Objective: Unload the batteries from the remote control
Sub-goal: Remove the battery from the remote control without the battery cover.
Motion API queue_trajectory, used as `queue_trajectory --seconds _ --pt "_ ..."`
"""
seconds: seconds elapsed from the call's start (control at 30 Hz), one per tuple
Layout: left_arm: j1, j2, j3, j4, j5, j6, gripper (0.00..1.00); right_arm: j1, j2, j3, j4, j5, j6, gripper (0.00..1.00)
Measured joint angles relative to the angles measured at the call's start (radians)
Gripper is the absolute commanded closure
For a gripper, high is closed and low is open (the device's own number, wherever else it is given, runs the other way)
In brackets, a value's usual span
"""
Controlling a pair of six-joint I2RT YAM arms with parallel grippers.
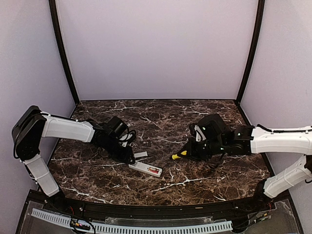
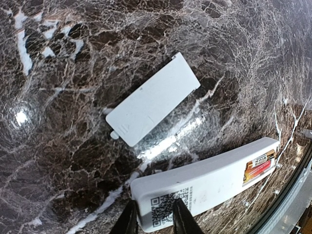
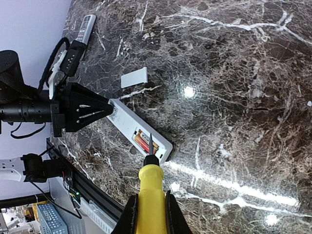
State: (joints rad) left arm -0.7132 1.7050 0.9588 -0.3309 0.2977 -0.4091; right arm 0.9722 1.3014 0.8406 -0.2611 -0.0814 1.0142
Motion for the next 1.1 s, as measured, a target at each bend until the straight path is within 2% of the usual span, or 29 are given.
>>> queue_trajectory --seconds 0.37,1.1 --pt "-0.002 0.0 0.001 0.0 -0.003 0.006 0.75 0.046 0.032 0.0 -0.044 0.007 -0.005 1.0" --pt "-0.003 0.001 0.001 0.002 -0.003 0.006 0.75 0.051 0.089 0.016 -0.031 -0.001 -0.019 1.0"
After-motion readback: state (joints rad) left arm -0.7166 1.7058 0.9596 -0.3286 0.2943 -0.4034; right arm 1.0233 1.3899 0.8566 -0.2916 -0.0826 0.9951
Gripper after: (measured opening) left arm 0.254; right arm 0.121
